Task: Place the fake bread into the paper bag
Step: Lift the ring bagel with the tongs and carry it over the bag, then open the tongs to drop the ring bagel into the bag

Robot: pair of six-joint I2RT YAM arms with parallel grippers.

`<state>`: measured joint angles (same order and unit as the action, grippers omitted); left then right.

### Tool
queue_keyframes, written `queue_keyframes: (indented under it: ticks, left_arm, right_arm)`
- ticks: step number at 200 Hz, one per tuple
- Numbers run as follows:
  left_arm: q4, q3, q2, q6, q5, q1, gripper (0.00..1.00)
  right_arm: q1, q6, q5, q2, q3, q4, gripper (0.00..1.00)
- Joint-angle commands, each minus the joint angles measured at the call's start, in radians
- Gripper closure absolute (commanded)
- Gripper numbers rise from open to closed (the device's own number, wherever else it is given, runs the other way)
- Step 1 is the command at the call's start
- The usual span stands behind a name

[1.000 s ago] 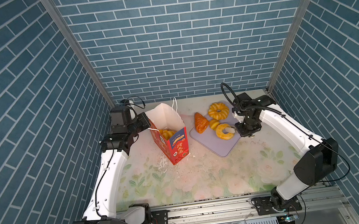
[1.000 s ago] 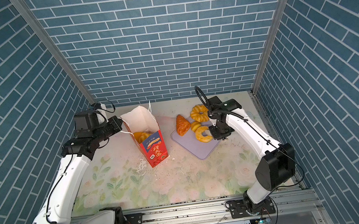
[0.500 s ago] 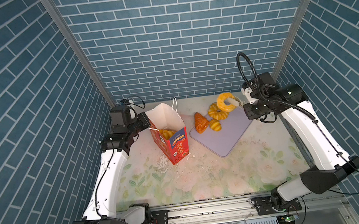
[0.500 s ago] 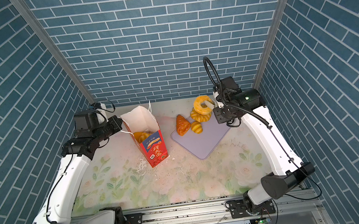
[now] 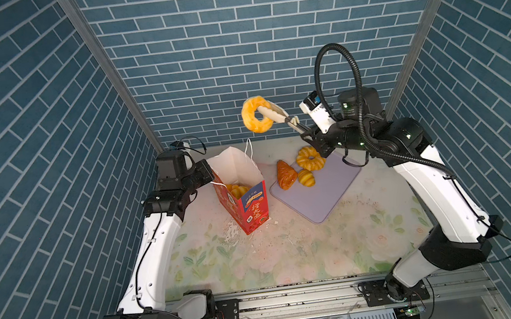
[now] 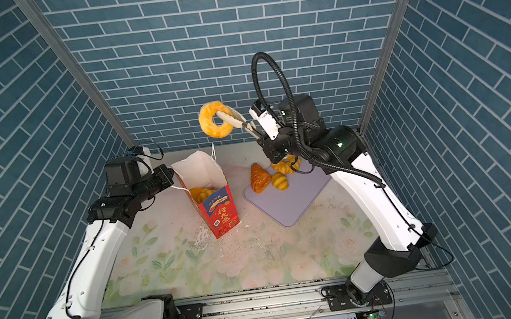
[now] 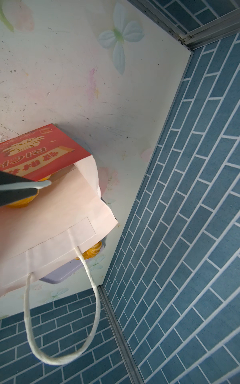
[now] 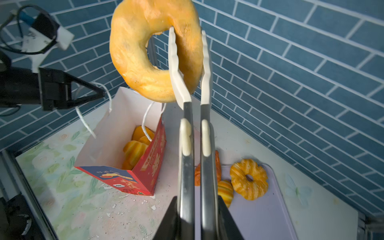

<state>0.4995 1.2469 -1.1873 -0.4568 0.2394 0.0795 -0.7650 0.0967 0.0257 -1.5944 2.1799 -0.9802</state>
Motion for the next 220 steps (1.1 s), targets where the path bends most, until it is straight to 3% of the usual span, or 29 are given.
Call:
queue_keyframes:
  ticks: [1, 77, 108, 138, 192, 220]
  left_arm:
    - [0.004, 0.001, 0.023, -0.001, -0.015, 0.006, 1.00]
    - [-0.002, -0.009, 0.023, 0.007, -0.018, 0.006, 1.00]
    - [-0.003, -0.010, 0.022, 0.009, -0.016, 0.006, 1.00]
    - [-0.003, -0.014, 0.022, 0.009, -0.018, 0.006, 1.00]
    - [-0.006, -0.027, 0.030, 0.009, -0.020, 0.006, 1.00]
    - [-0.009, -0.025, 0.028, 0.009, -0.017, 0.006, 1.00]
  right_arm:
    - [-0.060, 0.110, 0.048, -0.063, 0.036, 0.025, 0.84]
    - [-0.119, 0.166, 0.010, -0.185, 0.095, -0.102, 0.82]
    - [-0.124, 0.174, -0.026, -0.214, 0.121, -0.130, 0.67]
    - [-0.126, 0.178, -0.024, -0.208, 0.139, -0.117, 0.59]
    - [-0.126, 0.180, -0.033, -0.141, 0.110, -0.052, 0.58]
    - [-0.121, 0.182, -0.138, -0.114, 0.100, -0.041, 0.58]
